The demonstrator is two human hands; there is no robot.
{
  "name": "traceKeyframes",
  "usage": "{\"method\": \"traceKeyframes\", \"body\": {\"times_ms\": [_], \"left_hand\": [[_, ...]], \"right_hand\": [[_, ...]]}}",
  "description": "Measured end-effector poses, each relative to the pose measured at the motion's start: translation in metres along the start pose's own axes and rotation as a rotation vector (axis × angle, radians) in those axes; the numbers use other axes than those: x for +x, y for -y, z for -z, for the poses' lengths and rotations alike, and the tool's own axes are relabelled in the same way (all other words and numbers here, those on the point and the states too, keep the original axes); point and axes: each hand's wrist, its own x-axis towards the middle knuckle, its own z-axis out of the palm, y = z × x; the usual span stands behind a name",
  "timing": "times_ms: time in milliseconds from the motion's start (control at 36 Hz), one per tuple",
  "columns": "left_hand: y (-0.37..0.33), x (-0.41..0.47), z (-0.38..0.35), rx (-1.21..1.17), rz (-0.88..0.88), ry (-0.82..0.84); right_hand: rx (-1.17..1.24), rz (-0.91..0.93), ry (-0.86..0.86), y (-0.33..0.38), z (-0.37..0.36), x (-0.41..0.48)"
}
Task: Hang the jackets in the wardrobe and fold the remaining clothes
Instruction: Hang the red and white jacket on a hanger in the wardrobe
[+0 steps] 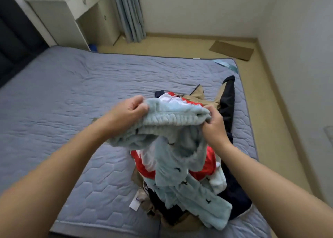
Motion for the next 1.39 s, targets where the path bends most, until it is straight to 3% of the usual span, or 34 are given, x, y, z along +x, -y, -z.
{"method": "traceKeyframes", "body": {"times_ms": [83, 167, 278, 361, 444, 528, 583, 667, 750, 833, 944, 1028, 1083, 1167, 1222, 1306, 1389], "left_hand": [[-0.01, -0.022, 0.031, 0.661, 0.016, 0.092], [-0.021, -0.036, 0.056, 1.05, -0.112, -0.065], [-0.044, -0.055, 0.133, 0.765, 0.041, -0.44], [-0.057, -0.076, 0.18, 0.611, 0.086, -0.565], [-0.069, -0.098, 0.215, 0.509, 0.223, -0.628], [-0.074, -0.116, 0.247, 0.13, 0.326, -0.626], [-0.076, -0.13, 0.263, -0.166, 0.395, -0.467], [-0.075, -0.148, 0.274, -0.405, 0.27, -0.053], [-0.071, -0.167, 0.287, -0.487, 0.162, 0.058], [-0.061, -0.185, 0.305, -0.296, 0.103, -0.15], [-0.049, -0.198, 0.323, -0.066, 0.122, -0.471], [-0.038, -0.205, 0.341, -0.129, 0.183, -0.671], [-0.035, -0.209, 0.358, -0.192, 0.196, -0.771], [-0.04, -0.211, 0.393, -0.209, 0.214, -0.908], [-0.047, -0.211, 0.421, -0.159, 0.227, -1.033], [-0.061, -0.222, 0.459, 0.099, 0.221, -1.263], [-0.075, -0.243, 0.484, 0.275, 0.038, -1.393]], "right_hand": [[-0.03, 0.106, 0.045, 0.058, 0.007, 0.014], [-0.188, 0.206, 0.259, 0.105, 0.011, 0.02], [-0.849, 0.32, 0.561, 0.141, 0.022, 0.024], [-1.042, 0.162, 0.56, 0.166, 0.014, 0.026], [-0.602, -0.193, 0.522, 0.2, -0.013, 0.028], [-0.058, -0.275, 0.588, 0.244, -0.059, 0.022], [0.217, -0.263, 0.706, 0.28, -0.099, 0.011], [0.425, -0.222, 0.862, 0.336, -0.155, -0.008], [0.669, -0.331, 1.043, 0.374, -0.192, -0.022], [0.829, -0.368, 1.217, 0.396, -0.216, -0.031], [0.799, -0.375, 1.127, 0.399, -0.252, -0.033], [0.664, -0.221, 1.125, 0.388, -0.27, -0.031], [0.431, -0.088, 1.054, 0.378, -0.28, -0.03], [0.12, -0.105, 0.987, 0.371, -0.302, -0.04], [0.149, -0.122, 1.064, 0.38, -0.325, -0.05], [0.359, -0.064, 1.146, 0.42, -0.361, -0.061], [0.545, -0.021, 1.26, 0.466, -0.392, -0.07]]}}
